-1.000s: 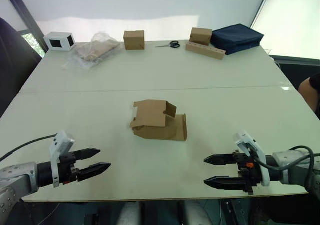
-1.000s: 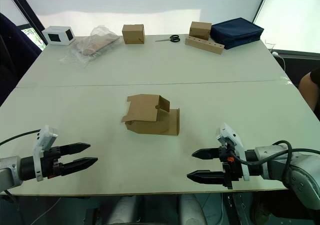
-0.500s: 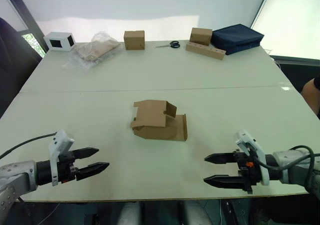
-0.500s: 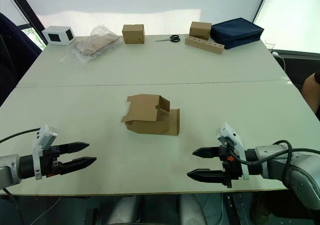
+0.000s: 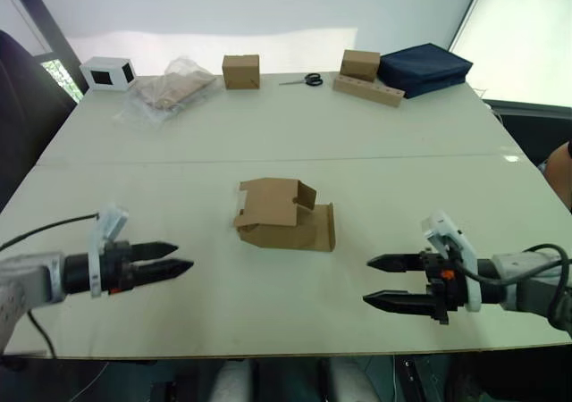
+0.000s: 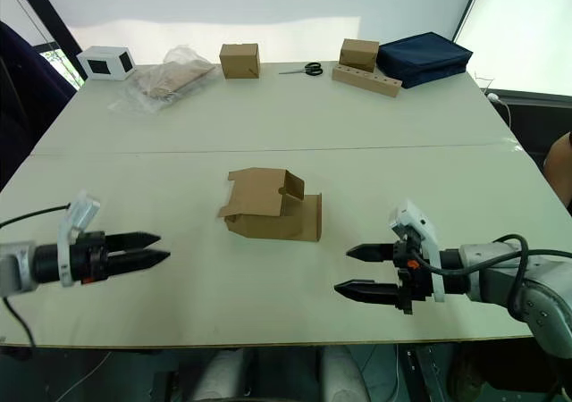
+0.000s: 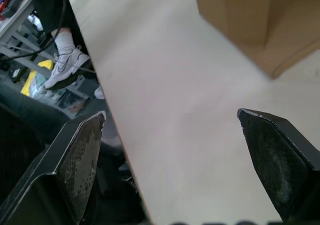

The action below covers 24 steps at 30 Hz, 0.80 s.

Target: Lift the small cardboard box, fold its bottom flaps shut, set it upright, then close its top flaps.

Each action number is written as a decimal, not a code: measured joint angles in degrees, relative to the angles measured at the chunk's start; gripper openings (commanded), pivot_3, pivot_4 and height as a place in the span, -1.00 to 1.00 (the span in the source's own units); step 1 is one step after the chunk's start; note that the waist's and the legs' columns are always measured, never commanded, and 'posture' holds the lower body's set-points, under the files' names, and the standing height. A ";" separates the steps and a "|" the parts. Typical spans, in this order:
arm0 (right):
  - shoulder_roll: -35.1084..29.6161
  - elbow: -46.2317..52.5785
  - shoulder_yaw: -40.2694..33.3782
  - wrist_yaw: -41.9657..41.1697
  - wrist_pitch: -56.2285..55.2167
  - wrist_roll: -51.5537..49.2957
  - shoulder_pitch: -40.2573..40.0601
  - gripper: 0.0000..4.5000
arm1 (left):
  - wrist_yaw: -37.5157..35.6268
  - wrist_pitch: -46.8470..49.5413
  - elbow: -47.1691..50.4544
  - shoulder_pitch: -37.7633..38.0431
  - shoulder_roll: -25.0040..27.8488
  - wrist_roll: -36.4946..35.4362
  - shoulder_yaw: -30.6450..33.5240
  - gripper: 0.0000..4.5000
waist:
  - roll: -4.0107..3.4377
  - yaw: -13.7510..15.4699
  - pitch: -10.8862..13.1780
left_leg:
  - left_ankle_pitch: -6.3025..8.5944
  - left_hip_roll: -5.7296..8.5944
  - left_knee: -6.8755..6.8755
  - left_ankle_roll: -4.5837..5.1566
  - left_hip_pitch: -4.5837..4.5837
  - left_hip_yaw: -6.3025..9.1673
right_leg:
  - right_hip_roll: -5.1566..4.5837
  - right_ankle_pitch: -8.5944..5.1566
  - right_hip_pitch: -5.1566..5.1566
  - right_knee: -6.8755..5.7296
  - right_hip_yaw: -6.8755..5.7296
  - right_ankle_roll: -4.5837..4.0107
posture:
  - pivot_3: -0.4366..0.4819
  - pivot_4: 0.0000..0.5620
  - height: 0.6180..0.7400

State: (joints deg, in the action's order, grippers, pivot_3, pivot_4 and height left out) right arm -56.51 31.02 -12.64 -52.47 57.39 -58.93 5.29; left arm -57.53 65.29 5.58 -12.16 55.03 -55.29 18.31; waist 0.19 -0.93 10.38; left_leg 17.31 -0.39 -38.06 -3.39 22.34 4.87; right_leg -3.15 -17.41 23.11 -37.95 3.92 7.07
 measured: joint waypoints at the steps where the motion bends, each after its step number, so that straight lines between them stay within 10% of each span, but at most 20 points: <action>1: 0.25 0.24 0.13 0.48 0.03 -0.29 0.97 0.98 | 0.19 1.62 -2.44 -3.16 -0.62 -0.43 -0.83 1.00 | 0.00 -0.04 0.00 | 0.00 0.00 0.01 0.00 0.00 0.01 | 0.00 0.00 0.02 0.00 0.00 0.00 | -0.05 -0.47 1.00; 14: 3.92 1.90 4.17 6.39 0.15 -1.63 6.59 0.98 | -7.40 8.66 -41.57 -33.04 -12.12 8.20 -15.93 1.00 | 0.04 0.16 0.00 | -0.01 0.03 -0.07 -0.02 0.10 0.02 | 0.03 0.00 0.12 -0.04 0.00 0.00 | -0.05 -0.47 1.00; 24: 4.27 4.18 2.20 11.25 0.21 -3.38 1.96 0.98 | -18.20 5.27 -54.07 -41.62 -17.59 17.72 -23.23 1.00 | 0.04 -0.33 0.00 | -0.01 0.03 -0.07 -0.01 0.11 0.03 | 0.05 0.00 0.15 -0.06 0.01 -0.01 | -0.05 -0.47 1.00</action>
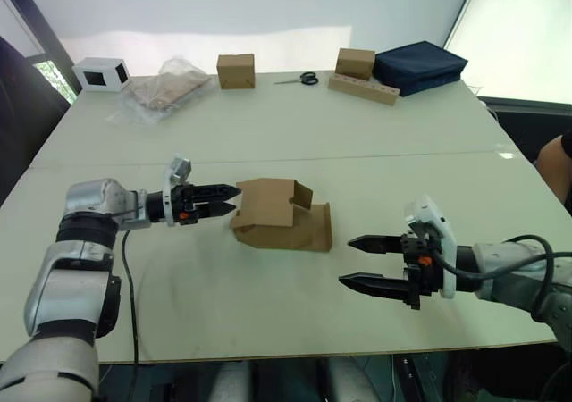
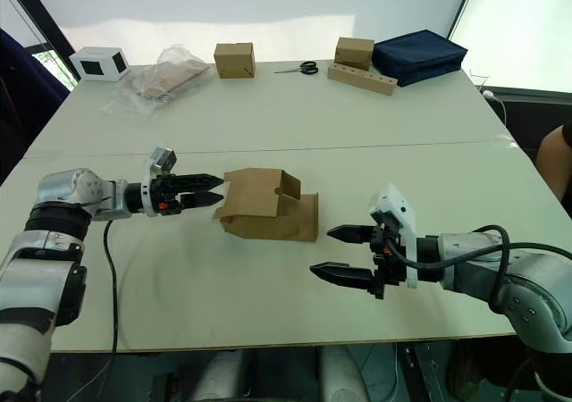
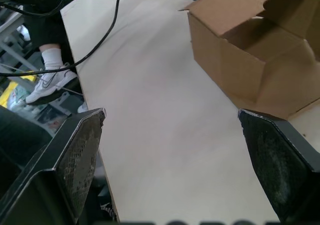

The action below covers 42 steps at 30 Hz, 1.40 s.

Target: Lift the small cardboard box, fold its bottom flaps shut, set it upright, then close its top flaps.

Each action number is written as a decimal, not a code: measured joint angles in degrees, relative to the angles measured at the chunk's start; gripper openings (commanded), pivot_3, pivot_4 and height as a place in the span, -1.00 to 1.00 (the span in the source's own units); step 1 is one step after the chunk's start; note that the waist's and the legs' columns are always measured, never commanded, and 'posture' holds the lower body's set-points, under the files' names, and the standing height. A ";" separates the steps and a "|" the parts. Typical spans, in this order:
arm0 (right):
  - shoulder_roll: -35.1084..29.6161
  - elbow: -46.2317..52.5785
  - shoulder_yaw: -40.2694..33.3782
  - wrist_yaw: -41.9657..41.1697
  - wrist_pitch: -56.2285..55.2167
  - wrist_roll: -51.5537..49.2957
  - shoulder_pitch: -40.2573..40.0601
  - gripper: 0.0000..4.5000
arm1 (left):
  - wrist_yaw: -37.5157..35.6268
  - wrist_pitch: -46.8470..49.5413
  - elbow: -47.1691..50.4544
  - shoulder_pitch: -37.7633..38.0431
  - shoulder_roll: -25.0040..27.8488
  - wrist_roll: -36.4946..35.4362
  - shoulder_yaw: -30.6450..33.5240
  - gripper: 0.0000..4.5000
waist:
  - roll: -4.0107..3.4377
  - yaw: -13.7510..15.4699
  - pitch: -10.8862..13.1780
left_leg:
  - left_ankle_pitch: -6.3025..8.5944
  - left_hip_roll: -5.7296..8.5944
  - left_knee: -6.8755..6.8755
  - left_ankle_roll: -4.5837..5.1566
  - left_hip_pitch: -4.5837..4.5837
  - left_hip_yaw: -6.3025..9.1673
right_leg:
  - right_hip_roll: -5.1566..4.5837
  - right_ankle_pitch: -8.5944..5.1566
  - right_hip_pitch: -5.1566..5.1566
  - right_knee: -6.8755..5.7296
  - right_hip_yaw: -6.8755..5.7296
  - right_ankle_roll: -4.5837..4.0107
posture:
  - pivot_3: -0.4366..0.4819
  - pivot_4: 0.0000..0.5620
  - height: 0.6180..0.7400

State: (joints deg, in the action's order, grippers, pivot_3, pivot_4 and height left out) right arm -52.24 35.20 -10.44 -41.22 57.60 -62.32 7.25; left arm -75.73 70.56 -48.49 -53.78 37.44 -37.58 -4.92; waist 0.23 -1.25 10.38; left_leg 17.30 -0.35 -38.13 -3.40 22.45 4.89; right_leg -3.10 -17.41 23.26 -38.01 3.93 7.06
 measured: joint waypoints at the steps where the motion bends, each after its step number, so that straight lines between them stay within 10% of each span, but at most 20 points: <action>1: 0.12 0.17 -0.14 0.53 0.00 -0.20 -0.38 0.98 | -1.04 -0.12 -0.64 -0.53 -0.26 0.88 -0.80 1.00 | 0.00 0.03 0.00 | 0.00 0.00 0.00 0.00 0.00 0.00 | 0.00 0.00 0.00 0.00 0.00 0.00 | -0.05 -0.47 1.00; 22: 1.96 2.79 -0.80 7.34 -0.83 -2.07 -2.41 0.98 | -9.98 -10.30 -15.15 -8.56 -11.36 14.69 -3.03 1.00 | 0.02 0.14 0.01 | 0.00 0.00 -0.03 0.01 0.01 0.01 | 0.01 0.00 -0.01 -0.04 0.00 0.00 | -0.05 -0.47 1.00; 34: 2.37 2.84 -0.18 7.60 -1.31 -1.82 -2.68 1.00 | -11.00 -10.93 -15.93 -10.03 -13.13 15.84 -0.45 -0.96 | 0.02 0.12 0.01 | 0.00 0.00 -0.04 0.02 0.01 0.02 | 0.01 0.00 -0.01 -0.06 0.00 0.00 | -0.05 -0.47 1.00; 42: 2.72 2.58 0.59 7.54 -1.75 -0.83 -2.42 1.00 | -12.24 -11.49 -11.50 -8.50 -12.96 15.79 0.20 -0.98 | 0.02 0.17 0.01 | 0.00 0.00 -0.05 0.01 0.01 0.02 | 0.01 0.00 -0.02 -0.06 0.00 0.00 | -0.05 -0.47 1.00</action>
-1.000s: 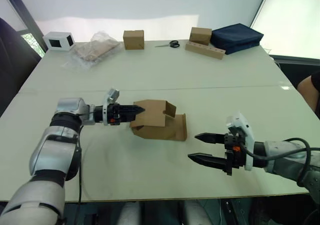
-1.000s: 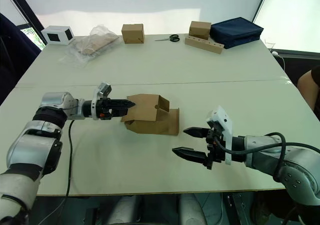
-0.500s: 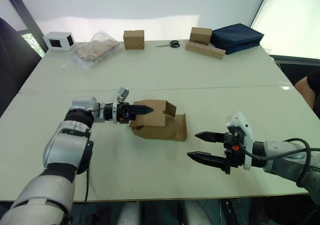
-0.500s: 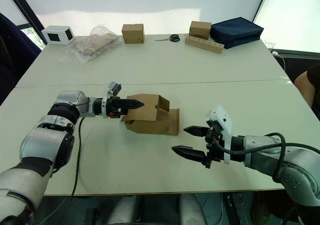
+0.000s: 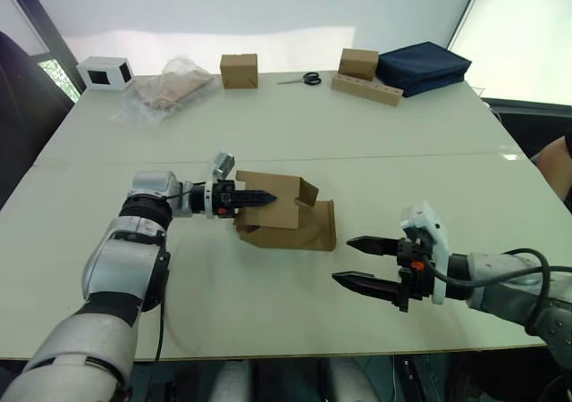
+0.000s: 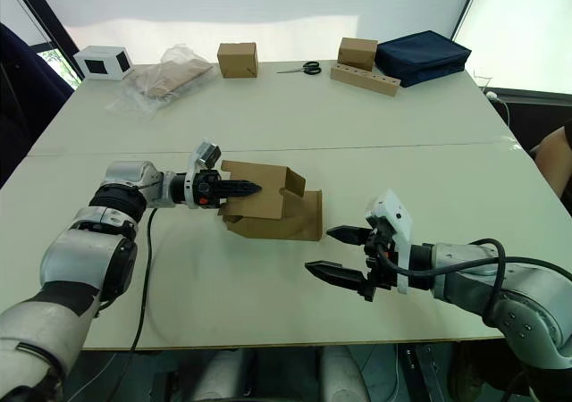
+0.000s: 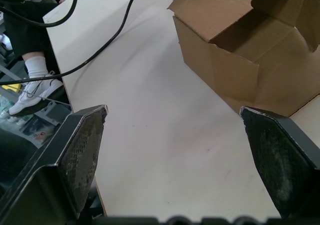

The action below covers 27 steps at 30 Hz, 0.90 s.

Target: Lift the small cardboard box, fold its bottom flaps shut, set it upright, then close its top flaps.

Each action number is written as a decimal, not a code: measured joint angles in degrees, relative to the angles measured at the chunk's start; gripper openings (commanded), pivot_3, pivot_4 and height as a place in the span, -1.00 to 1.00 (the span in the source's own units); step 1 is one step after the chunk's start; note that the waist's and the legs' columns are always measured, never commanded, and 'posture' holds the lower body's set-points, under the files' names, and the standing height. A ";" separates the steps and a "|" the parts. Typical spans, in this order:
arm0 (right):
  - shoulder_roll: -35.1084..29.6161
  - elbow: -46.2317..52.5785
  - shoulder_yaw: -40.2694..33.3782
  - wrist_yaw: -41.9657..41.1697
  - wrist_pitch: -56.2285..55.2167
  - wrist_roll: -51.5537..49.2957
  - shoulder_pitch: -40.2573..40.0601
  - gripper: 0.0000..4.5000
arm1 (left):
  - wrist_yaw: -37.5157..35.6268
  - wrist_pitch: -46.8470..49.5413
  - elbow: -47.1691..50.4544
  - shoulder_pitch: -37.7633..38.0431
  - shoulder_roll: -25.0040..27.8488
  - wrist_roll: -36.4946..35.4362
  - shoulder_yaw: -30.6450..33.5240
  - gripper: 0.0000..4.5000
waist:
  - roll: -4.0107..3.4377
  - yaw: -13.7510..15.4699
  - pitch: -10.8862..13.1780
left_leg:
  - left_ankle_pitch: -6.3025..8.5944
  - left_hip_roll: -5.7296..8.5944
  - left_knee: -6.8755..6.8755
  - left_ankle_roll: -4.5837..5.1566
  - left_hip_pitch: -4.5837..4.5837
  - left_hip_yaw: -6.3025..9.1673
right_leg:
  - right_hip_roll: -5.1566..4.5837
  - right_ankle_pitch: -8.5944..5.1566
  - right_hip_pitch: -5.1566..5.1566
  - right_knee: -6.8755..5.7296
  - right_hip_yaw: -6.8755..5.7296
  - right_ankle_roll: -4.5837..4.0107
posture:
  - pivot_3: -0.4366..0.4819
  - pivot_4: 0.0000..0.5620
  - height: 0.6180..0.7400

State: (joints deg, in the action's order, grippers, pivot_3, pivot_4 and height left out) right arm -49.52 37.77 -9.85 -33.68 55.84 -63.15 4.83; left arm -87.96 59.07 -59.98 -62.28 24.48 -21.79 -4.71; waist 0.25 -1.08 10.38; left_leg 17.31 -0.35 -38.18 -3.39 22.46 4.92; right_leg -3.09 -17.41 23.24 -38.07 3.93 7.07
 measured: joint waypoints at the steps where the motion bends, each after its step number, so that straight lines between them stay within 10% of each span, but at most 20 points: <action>1: 0.00 -0.06 0.00 -0.01 -0.02 0.03 0.02 1.00 | 0.00 -0.14 0.55 0.34 0.03 -0.03 0.11 -0.98 | 0.00 -0.01 0.00 | 0.00 0.00 0.00 0.00 0.00 0.00 | 0.00 0.00 0.00 0.00 0.00 0.00 | -0.05 -0.47 1.00; 20: 15.57 -19.17 -10.47 15.62 -9.34 -5.42 23.16 1.00 | 10.35 -10.93 41.45 9.28 3.71 -10.01 12.26 -0.98 | -0.06 -0.11 -0.03 | -0.09 -0.02 0.03 -0.16 0.00 -0.04 | -0.06 0.00 0.06 -0.02 0.02 0.00 | -0.05 -0.47 1.00; 27: 18.94 -21.66 -5.96 15.85 -13.18 1.05 30.85 0.03 | 10.97 -13.78 43.57 7.09 5.55 -11.35 12.27 -1.00 | -0.07 -0.31 -0.03 | -0.10 -0.02 0.04 -0.18 0.01 -0.05 | -0.04 0.00 0.10 -0.03 0.02 0.00 | -0.05 -0.47 1.00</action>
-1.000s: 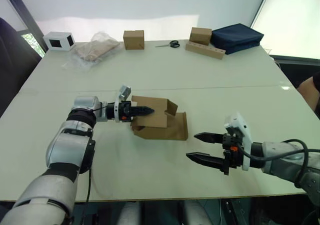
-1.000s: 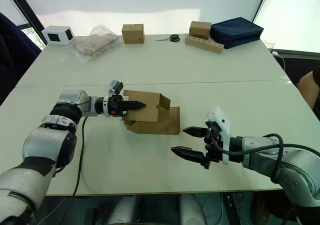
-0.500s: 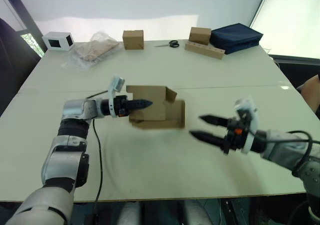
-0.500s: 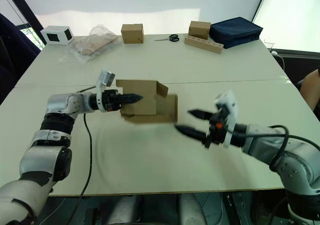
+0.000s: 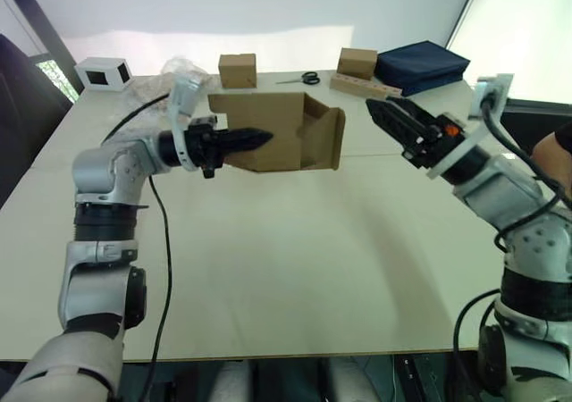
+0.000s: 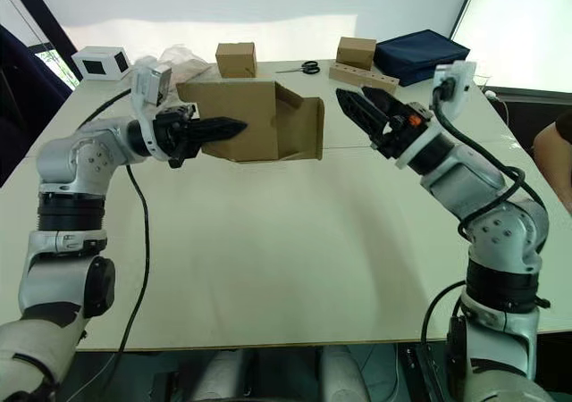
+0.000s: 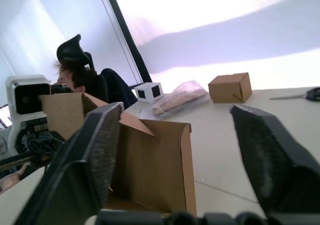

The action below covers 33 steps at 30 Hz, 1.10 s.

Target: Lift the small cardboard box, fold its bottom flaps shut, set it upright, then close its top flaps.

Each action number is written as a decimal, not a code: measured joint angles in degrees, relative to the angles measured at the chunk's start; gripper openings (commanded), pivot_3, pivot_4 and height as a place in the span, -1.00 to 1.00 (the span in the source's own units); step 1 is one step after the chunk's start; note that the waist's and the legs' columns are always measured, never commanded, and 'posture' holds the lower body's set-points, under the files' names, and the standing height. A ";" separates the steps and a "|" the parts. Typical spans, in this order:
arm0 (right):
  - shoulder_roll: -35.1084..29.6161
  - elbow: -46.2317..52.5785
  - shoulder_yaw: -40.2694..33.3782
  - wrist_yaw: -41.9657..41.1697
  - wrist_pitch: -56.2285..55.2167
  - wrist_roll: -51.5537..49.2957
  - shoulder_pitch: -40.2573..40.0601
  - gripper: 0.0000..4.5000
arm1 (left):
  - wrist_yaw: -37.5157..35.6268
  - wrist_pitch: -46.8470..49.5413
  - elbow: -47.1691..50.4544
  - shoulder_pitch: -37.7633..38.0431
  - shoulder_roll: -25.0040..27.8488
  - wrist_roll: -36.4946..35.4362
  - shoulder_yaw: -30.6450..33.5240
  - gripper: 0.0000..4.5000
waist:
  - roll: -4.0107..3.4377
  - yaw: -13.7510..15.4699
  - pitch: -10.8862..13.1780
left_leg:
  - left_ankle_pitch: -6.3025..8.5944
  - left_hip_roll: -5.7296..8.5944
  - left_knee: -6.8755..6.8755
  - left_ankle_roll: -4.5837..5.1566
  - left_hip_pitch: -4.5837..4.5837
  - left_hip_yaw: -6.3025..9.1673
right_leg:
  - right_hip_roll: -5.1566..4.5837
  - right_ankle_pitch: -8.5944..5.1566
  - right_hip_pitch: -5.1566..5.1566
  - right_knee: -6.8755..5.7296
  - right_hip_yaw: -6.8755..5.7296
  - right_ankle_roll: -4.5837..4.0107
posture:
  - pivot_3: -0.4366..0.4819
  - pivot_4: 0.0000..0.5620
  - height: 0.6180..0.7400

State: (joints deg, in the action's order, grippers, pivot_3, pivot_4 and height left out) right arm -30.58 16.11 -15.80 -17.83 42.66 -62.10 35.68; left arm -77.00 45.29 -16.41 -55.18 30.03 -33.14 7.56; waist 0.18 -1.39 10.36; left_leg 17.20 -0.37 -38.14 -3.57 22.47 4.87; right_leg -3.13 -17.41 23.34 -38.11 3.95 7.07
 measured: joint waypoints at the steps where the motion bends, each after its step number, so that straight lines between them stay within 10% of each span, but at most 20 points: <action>1: 0.67 -0.02 0.42 -0.47 -0.32 0.17 0.58 -0.15 | 0.03 -0.39 -0.20 -0.53 0.18 -0.03 -0.01 -1.00 | 0.00 0.00 0.00 | 0.00 0.00 0.00 -0.01 0.00 0.00 | 0.00 0.00 0.00 0.00 0.00 0.00 | -0.05 -0.47 1.00; 6: 3.31 -0.27 2.23 -1.03 -1.08 1.03 3.07 -0.99 | 0.14 -1.58 -0.37 -1.60 0.25 -0.10 -0.16 -1.00 | 0.00 -0.18 0.00 | -0.01 0.00 0.00 -0.02 0.01 0.01 | 0.00 0.00 0.00 -0.01 0.00 0.00 | -0.05 -0.47 1.00; 33: 9.88 -2.66 7.66 -4.61 -1.95 7.58 5.81 -0.99 | 5.07 0.92 1.60 -1.57 -2.14 -7.09 -0.82 -1.00 | -0.01 -1.34 0.00 | -0.05 0.00 0.04 -0.09 0.01 0.02 | -0.01 0.00 0.04 -0.01 0.00 0.00 | -0.05 -0.47 1.00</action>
State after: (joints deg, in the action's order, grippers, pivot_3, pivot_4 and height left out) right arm -20.70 13.45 -8.14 -22.45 40.72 -54.52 41.49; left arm -71.93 46.21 -14.82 -56.75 27.89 -40.23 6.74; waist 0.17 -2.74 10.36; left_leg 17.15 -0.37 -38.11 -3.66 22.48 4.89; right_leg -3.14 -17.41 23.38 -38.12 3.96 7.06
